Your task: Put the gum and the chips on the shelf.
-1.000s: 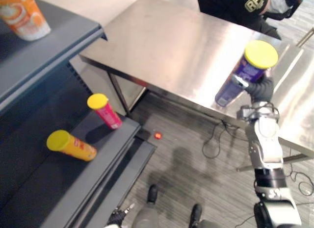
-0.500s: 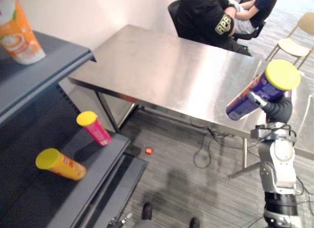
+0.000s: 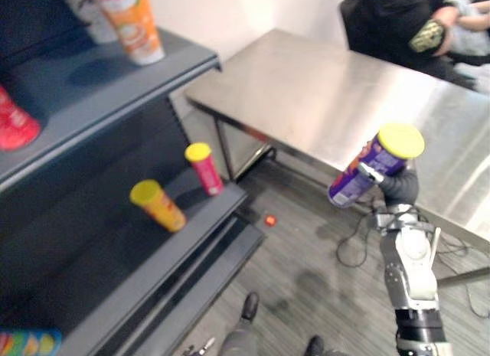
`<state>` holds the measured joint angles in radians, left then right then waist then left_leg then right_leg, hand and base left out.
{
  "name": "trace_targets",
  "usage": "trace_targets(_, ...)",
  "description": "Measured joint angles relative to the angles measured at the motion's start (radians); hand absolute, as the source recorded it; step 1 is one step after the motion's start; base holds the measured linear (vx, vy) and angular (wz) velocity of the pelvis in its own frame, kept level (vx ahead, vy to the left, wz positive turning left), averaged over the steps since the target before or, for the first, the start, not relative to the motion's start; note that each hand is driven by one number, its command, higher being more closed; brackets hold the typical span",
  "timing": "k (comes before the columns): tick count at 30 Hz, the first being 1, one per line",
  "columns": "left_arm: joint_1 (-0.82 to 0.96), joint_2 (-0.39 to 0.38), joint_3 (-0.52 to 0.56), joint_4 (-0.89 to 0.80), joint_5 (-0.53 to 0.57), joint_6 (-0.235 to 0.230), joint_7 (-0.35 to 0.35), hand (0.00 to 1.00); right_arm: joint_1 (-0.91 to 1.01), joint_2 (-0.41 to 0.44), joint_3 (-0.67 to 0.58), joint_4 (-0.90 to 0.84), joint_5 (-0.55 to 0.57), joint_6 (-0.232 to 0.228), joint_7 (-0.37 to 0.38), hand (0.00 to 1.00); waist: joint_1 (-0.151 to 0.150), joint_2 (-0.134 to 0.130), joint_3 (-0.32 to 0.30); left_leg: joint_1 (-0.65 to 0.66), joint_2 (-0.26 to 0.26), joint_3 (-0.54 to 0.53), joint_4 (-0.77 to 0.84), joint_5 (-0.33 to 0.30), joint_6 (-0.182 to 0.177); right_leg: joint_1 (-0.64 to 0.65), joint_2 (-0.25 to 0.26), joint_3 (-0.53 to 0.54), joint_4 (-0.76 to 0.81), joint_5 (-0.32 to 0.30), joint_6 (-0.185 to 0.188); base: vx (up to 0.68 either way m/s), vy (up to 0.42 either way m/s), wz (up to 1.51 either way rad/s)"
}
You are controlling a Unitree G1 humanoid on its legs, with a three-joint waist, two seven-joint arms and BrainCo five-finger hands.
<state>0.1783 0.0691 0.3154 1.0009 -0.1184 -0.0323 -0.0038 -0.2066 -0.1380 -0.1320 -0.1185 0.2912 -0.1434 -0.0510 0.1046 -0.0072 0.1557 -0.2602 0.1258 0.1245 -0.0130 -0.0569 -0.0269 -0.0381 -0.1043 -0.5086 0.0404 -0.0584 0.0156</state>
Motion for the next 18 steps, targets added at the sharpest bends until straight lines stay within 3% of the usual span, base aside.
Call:
trace_targets(1,-0.010,-0.018,0.048,0.024,-0.019,0.001,-0.003,0.00,-0.018,-0.005,-0.020,0.007,-0.009,0.002,-0.015,1.00,-0.010,0.001,0.001,-0.048,0.037,0.180,0.180,0.036,0.085,-0.005,-0.033,-0.060,0.001,0.005,-0.004,-0.06,-0.052,1.53)
trace_targets(2,-0.005,-0.027,0.075,0.027,-0.026,0.001,-0.002,0.00,-0.019,-0.002,-0.029,0.007,-0.011,0.002,-0.026,1.00,-0.016,0.001,0.000,-0.043,0.047,0.232,0.242,0.039,0.090,-0.003,-0.049,-0.085,0.006,0.005,-0.005,0.00,0.018,1.30)
trace_targets(4,0.021,-0.044,0.105,0.036,-0.033,0.008,-0.001,0.00,-0.004,-0.007,-0.067,0.001,-0.019,0.001,-0.037,1.00,-0.026,0.017,-0.004,0.035,0.108,0.327,0.372,0.003,0.060,0.028,-0.075,-0.179,0.014,0.005,-0.004,0.02,0.018,1.31)
trace_targets(5,0.024,-0.051,0.115,0.046,-0.031,0.015,-0.003,0.00,0.018,-0.009,-0.100,-0.015,-0.019,0.001,-0.044,1.00,-0.032,0.046,-0.022,0.083,0.150,0.342,0.394,-0.004,0.049,0.044,-0.076,-0.244,0.017,0.005,-0.004,0.00,0.068,1.44)
trace_targets(7,0.020,-0.068,0.115,0.054,-0.026,0.015,-0.003,0.00,0.031,-0.020,-0.140,-0.029,-0.019,0.001,-0.052,1.00,-0.046,0.079,-0.042,0.149,0.166,0.326,0.316,0.037,0.018,0.047,-0.089,-0.326,0.042,0.002,0.000,-0.04,0.176,1.41)
trace_targets(8,0.019,-0.071,0.115,0.053,-0.026,0.015,-0.004,0.00,0.033,-0.014,-0.159,-0.030,-0.019,0.001,-0.052,1.00,-0.048,0.088,-0.047,0.149,0.139,0.318,0.265,0.041,0.010,0.044,-0.105,-0.356,0.053,0.004,0.004,-0.08,0.283,1.28)
trace_targets(14,0.026,-0.066,0.183,0.054,-0.005,0.023,0.000,0.00,0.061,0.019,-0.214,-0.043,-0.020,0.003,-0.055,1.00,-0.047,0.060,-0.040,0.165,0.028,0.285,0.040,0.063,-0.024,0.079,-0.169,-0.520,0.064,0.043,0.064,-0.08,0.286,0.94)
trace_targets(18,0.044,-0.066,0.178,0.053,0.024,0.024,0.002,0.00,0.082,0.047,-0.224,-0.056,-0.054,0.003,-0.076,1.00,-0.049,0.034,-0.037,0.195,-0.039,0.255,-0.019,0.085,0.004,0.093,-0.240,-0.542,0.123,0.051,0.077,-0.06,0.167,0.30)
